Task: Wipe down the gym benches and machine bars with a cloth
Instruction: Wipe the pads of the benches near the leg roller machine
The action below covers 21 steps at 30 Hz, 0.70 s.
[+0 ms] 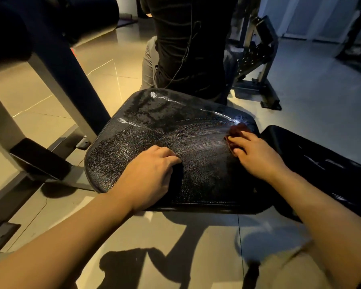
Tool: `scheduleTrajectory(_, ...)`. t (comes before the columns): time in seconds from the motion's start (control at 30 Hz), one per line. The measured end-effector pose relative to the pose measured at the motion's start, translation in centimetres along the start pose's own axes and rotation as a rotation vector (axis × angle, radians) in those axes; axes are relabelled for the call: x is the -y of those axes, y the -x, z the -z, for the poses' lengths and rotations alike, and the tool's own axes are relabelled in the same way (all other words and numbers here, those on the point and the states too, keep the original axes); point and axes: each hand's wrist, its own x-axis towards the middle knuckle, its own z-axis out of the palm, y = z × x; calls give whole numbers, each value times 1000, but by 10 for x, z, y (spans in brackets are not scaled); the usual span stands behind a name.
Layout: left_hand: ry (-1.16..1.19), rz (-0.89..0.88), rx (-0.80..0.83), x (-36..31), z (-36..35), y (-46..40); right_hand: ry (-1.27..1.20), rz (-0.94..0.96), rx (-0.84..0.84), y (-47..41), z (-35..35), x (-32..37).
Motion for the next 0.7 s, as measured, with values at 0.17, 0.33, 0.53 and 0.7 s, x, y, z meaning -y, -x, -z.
scheduleTrajectory(0.17,-27,-22,42,-7,6,9,30,108,-3,23,-11,33)
scheduleTrajectory(0.33,-7,29,-2,-3,7,24,19,495,41,63,-27,79)
scheduleTrajectory(0.53,9,-1,42,-2,6,39,8,73,35,49,-2,14)
scheduleTrajectory(0.7,7,-25,25,1,9,50,76,-88,-51,65,-7,24)
